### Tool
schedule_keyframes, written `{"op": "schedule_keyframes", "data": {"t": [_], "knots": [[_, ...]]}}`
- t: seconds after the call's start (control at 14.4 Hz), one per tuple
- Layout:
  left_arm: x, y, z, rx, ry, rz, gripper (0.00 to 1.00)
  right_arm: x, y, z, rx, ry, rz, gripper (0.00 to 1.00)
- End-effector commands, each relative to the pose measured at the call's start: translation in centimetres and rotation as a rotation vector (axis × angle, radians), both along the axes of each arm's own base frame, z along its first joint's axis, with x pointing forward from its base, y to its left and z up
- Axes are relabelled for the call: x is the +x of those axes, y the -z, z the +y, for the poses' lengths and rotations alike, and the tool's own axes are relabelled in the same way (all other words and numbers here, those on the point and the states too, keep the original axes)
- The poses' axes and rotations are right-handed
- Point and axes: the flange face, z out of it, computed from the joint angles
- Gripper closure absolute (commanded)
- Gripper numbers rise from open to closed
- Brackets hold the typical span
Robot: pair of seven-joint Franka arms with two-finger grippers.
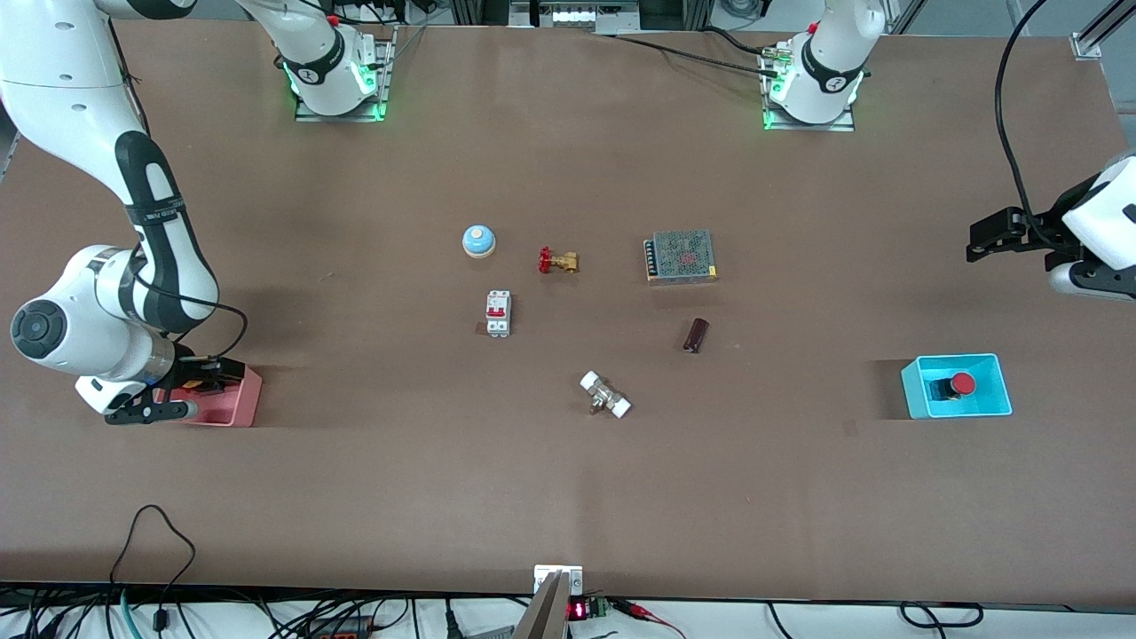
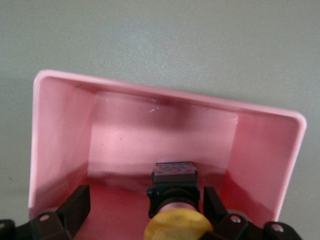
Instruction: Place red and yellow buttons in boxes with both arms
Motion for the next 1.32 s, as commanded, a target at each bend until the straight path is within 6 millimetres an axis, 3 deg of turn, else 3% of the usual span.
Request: {"op": "schedule_keyframes", "data": {"t": [0.0, 0.35, 0.56, 0.76, 0.97, 1.25], "knots": [[-0.4, 0.0, 0.3, -0.022, 0.010, -0.006, 0.00, 0.2, -1.1, -0.8, 0.014, -0.018, -0.024, 0.00], [-0.9, -0.8, -0.3, -0.021, 0.012, -0.019, 0.00, 0.2, -1.5, -1.0, 0.014, -0.016, -0.028, 0.00], [-1.5, -0.9, -0.3, -0.019, 0.015, -0.028, 0.00, 0.4, -3.6, -0.9, 0.013, -0.019, -0.048, 0.00], [-3.6, -0.5, -0.5, -0.018, 0.011, -0.103, 0.00, 0.1, -6.4, -0.6, 0.022, -0.021, -0.038, 0.00], [-3.9, -0.4, -1.1, -0.019, 0.032, -0.099, 0.00, -0.3, -10.2, -0.3, 0.031, -0.024, -0.033, 0.00], [-4.4, -0.4, -1.7, -0.019, 0.045, -0.076, 0.00, -2.1, -19.7, 0.9, 0.046, -0.032, -0.044, 0.00]]}}
